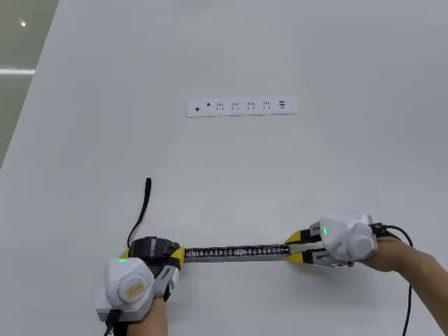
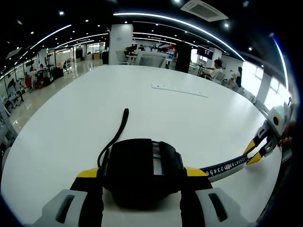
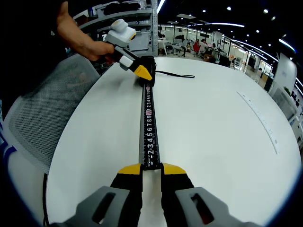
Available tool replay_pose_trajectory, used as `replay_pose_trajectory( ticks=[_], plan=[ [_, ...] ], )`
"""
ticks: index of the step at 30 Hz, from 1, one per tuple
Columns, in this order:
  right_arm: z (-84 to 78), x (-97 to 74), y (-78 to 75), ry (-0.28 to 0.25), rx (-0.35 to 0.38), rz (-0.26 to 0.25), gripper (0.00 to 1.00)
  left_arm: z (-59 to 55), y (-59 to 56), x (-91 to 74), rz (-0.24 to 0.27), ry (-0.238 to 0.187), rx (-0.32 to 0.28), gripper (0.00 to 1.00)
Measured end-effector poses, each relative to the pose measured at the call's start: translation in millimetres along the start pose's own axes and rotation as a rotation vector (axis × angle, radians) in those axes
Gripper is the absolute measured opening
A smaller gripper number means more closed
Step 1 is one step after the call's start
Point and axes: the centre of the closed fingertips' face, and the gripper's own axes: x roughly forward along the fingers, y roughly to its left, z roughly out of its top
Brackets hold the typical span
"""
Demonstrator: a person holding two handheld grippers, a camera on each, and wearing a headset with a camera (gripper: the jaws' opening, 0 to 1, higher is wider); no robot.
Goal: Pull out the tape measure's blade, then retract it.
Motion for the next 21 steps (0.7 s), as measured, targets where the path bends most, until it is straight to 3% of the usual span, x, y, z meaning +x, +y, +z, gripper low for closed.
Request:
replay_pose_trajectory(
  ticks=[21],
  plan=[
    [19.5, 11.5, 0.7, -0.019, -0.002, 0.001, 0.12, 0.7, 2.0, 0.0, -0.024, 0.012, -0.02, 0.63]
  ],
)
